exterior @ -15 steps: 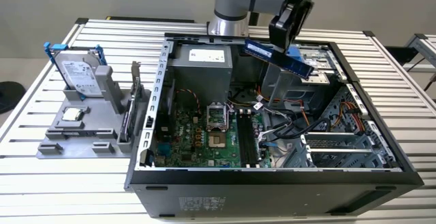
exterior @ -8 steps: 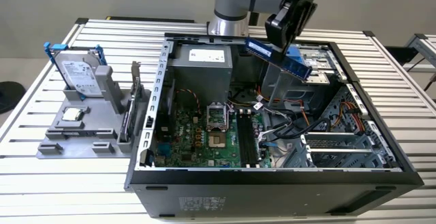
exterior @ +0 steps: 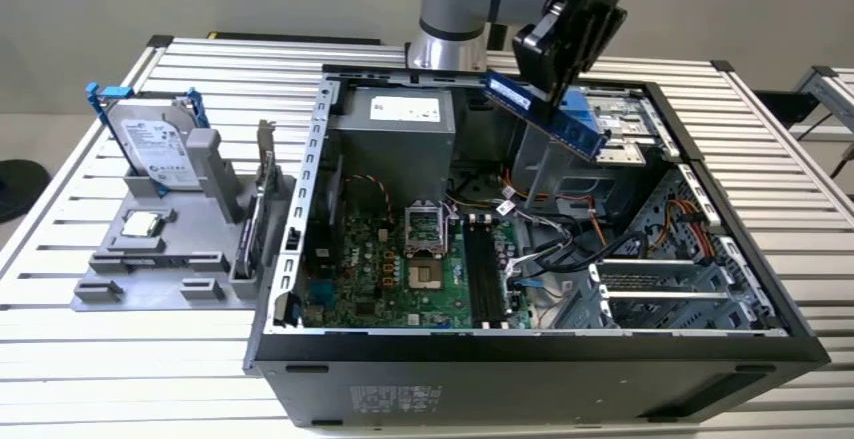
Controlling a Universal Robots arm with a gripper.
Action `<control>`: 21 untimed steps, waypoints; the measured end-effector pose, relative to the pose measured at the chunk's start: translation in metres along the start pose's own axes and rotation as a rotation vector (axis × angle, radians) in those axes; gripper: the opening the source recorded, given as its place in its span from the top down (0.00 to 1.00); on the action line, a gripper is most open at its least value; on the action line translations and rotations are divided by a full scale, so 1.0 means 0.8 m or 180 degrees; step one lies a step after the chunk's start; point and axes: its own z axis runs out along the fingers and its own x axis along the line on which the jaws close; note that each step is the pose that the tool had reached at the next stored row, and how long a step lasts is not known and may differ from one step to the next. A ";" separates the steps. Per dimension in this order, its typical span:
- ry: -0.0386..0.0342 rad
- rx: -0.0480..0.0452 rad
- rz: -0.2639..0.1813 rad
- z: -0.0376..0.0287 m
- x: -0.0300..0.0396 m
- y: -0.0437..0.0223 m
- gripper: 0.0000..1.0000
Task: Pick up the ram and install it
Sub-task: 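Insert the ram into the slot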
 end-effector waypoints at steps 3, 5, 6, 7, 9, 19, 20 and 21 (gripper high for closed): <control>0.0000 0.0007 0.0124 0.0000 0.0000 0.0000 1.00; 0.0000 0.0012 0.0207 0.0000 0.0000 0.0000 1.00; 0.0000 0.0015 0.0248 0.0000 0.0000 0.0000 1.00; 0.0000 0.0017 0.0289 0.0000 0.0000 0.0000 1.00; 0.0000 0.0022 0.0369 0.0000 0.0000 0.0000 1.00; -0.0001 0.0045 0.0753 0.0000 0.0000 0.0000 1.00; -0.0001 0.0047 0.0790 0.0000 0.0000 0.0000 1.00; -0.0001 0.0049 0.0826 0.0000 0.0000 0.0000 1.00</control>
